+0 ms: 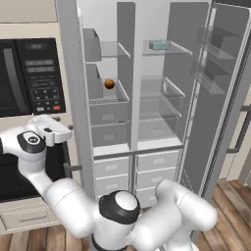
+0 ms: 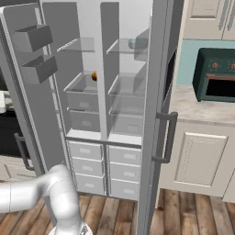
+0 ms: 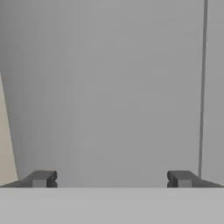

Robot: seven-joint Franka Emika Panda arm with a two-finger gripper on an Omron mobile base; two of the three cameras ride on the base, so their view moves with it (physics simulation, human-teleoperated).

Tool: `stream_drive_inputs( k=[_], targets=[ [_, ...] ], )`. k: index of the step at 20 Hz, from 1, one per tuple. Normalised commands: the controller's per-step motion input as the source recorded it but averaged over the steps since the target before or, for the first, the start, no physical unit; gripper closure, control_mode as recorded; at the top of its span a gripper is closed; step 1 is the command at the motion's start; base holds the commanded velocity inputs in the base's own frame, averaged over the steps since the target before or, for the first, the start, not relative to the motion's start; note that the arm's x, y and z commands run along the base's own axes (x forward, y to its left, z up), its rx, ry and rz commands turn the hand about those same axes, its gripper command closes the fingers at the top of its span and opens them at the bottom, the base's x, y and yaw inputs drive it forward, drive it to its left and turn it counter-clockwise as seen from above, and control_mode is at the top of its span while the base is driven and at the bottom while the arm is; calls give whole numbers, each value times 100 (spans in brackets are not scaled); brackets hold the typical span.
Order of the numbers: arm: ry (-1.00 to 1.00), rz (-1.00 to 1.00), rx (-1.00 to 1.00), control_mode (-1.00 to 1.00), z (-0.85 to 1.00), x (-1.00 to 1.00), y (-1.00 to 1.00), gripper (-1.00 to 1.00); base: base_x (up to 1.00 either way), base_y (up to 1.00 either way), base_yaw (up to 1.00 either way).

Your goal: Pick up the frozen fish from the freezer, place it on any shelf in the fridge, and close the fridge and freezer doors when done.

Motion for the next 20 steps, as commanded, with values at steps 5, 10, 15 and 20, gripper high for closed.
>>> stream_drive_inputs(
  k=[5, 10, 15, 20],
  targets=[
    [0, 6, 3, -100, 5, 0, -98, -100, 0, 0, 0],
    [0, 9, 1, -100, 3, 15, -93, -100, 0, 0, 0],
    [0, 7, 0, -100, 0, 49, -82, -100, 0, 0, 0],
    [0, 8, 0, -100, 0, 55, -78, -100, 0, 0, 0]
  ],
)
